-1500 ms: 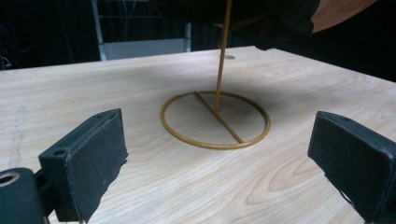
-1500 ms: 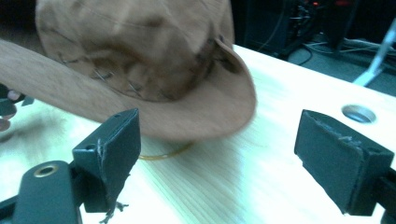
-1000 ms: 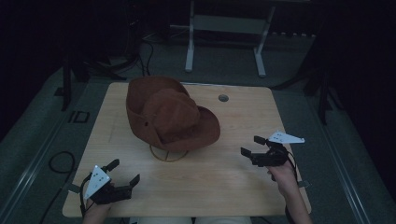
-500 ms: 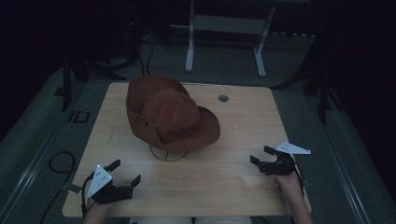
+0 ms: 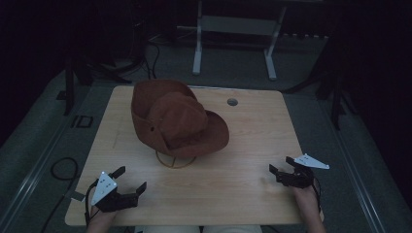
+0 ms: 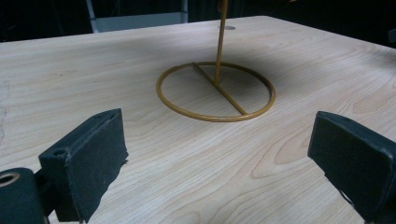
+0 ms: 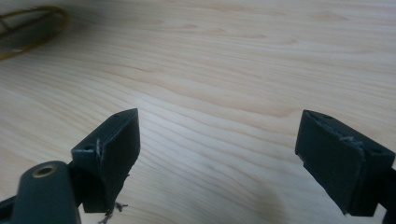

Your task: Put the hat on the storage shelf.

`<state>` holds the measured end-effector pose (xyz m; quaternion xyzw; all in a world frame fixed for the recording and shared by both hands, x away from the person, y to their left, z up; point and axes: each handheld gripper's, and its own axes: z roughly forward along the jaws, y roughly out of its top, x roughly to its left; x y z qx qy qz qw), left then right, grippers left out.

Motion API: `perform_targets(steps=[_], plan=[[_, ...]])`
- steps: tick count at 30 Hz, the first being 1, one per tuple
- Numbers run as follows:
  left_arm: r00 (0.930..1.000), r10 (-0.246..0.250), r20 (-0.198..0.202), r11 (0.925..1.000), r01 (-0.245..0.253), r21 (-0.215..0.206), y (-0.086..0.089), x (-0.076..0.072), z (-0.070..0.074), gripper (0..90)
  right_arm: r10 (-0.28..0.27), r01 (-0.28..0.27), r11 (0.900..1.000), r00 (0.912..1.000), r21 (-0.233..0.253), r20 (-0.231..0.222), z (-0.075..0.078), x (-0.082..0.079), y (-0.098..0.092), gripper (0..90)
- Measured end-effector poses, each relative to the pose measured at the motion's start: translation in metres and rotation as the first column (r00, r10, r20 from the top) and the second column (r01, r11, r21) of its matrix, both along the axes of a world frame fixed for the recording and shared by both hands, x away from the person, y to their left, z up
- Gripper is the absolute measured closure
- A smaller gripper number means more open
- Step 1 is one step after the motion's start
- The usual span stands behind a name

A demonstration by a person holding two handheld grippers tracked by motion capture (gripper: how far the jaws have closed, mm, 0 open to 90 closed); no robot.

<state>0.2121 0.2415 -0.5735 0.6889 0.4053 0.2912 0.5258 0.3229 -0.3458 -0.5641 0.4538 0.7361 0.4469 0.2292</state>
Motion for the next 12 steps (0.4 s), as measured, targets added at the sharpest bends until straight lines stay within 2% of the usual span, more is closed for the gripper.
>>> perform_targets(steps=[2,5,12], plan=[[1.0000,0.001,-0.001,1.0000,-0.001,-0.001,-0.0006,-0.0013,-0.0003,5.0,-0.039,0.039,0.999,0.9992,-0.022,0.013,-0.0022,-0.0016,-0.0022,14.0],[1.0000,-0.002,0.000,0.9999,0.002,0.012,-0.0017,-0.0021,-0.0005,4.9,-0.085,0.085,0.996,0.9960,-0.024,0.029,-0.0044,-0.0029,-0.0044,14.1],[1.0000,-0.001,0.000,1.0000,0.001,0.006,-0.0012,-0.0019,-0.0003,5.0,-0.090,0.090,0.996,0.9958,-0.028,0.017,-0.0049,-0.0025,-0.0054,14.2]])
